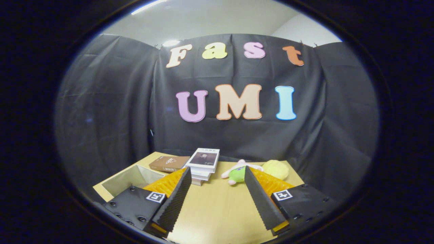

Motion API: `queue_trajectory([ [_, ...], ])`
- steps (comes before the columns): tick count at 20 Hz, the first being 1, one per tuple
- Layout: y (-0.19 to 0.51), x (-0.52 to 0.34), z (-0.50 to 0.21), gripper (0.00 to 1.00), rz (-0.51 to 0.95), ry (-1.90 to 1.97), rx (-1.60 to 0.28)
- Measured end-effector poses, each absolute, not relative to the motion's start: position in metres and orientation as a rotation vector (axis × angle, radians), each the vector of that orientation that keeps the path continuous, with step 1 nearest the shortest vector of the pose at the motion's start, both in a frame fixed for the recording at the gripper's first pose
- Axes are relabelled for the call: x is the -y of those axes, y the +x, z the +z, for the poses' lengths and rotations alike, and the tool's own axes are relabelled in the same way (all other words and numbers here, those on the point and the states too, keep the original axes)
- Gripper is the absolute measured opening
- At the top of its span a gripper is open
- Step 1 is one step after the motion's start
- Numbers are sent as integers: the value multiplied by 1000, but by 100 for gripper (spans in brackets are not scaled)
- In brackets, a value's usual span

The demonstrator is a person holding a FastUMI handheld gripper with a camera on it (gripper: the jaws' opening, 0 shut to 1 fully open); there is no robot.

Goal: Open the storage box then place both shoes into the box .Put the left shoe in first, then the right shoe, with the right side of both shoes facing outward in a uniform manner.

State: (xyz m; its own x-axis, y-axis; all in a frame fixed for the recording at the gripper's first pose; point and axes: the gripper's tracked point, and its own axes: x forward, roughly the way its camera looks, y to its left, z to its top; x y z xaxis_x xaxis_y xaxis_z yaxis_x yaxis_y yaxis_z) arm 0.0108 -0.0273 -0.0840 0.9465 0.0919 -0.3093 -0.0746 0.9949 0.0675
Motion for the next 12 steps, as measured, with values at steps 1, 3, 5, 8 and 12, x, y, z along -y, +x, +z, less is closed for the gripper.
queue_trajectory([
  [1,9,34,-83,99,71,61,-303],
  [3,5,50,-80,99,40,58,-274],
  [5,5,58,-76,99,20,57,-247],
  [8,4,67,-69,99,1,68,-213],
  [12,5,72,-64,99,-10,76,-187],
])
